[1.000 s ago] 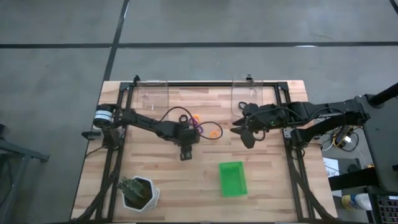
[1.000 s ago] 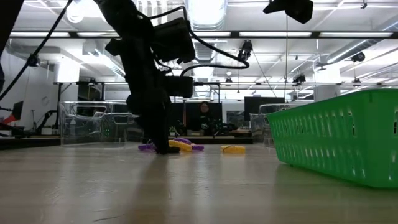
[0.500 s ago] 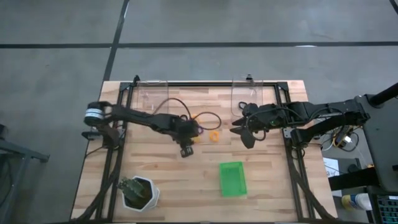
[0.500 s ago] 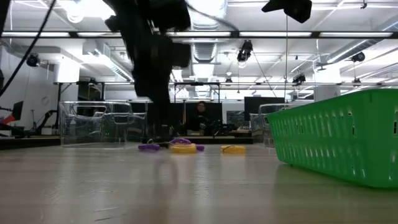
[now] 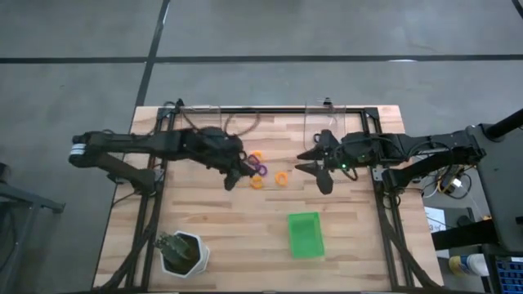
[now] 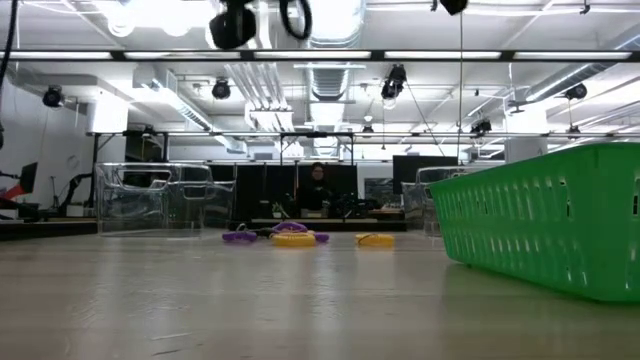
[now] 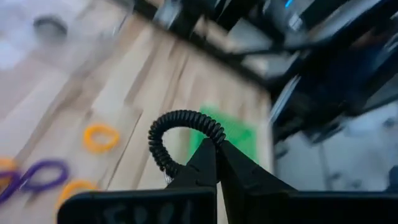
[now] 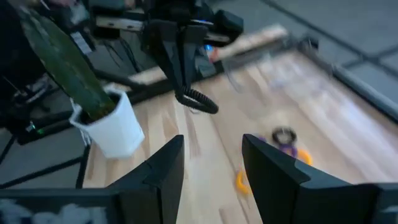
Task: Sort spring keychains
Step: Put the bottom black spring keychain into the right transparent bin
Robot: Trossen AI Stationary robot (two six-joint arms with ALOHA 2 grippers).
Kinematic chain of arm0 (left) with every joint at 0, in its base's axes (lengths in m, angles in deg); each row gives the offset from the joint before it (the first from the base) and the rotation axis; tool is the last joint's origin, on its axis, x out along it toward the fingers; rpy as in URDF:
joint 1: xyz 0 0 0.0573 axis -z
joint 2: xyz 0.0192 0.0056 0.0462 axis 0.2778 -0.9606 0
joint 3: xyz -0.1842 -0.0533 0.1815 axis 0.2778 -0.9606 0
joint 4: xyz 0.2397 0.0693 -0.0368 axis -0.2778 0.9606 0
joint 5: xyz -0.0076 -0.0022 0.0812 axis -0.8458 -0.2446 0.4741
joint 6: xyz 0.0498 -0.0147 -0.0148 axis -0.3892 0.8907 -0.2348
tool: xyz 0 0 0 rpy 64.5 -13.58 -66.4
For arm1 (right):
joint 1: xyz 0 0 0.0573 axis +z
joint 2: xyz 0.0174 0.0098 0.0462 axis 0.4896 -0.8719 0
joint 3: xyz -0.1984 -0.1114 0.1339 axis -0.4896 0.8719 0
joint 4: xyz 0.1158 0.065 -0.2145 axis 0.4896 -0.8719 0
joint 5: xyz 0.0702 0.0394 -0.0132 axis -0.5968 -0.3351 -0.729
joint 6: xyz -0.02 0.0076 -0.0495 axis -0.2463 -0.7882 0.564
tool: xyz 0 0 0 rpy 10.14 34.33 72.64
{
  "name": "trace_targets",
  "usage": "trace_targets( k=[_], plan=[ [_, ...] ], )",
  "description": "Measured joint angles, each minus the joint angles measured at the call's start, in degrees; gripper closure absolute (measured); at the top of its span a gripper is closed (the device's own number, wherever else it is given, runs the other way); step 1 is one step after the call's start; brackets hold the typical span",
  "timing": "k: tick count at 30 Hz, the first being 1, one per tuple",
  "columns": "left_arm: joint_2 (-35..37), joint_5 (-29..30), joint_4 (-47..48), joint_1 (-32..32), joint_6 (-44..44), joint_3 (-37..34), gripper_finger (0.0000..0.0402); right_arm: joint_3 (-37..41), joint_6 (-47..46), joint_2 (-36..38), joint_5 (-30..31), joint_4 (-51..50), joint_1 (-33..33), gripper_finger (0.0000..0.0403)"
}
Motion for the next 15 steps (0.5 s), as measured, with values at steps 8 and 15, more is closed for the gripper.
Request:
trace_targets(
  k=[8, 15],
  plan=[
    [2.96, -0.07, -7.61, 0.0, 2.59, 1.23, 0.0401, -0.68, 4.34, -3.83, -1.17, 10.28, -0.41, 0.0248],
    [3.09, -4.3, -16.47, 0.07, 5.01, 1.54, 0.0401, -3.69, 4.44, -9.96, -6.21, 10.5, -1.31, 0.0248]
  ],
)
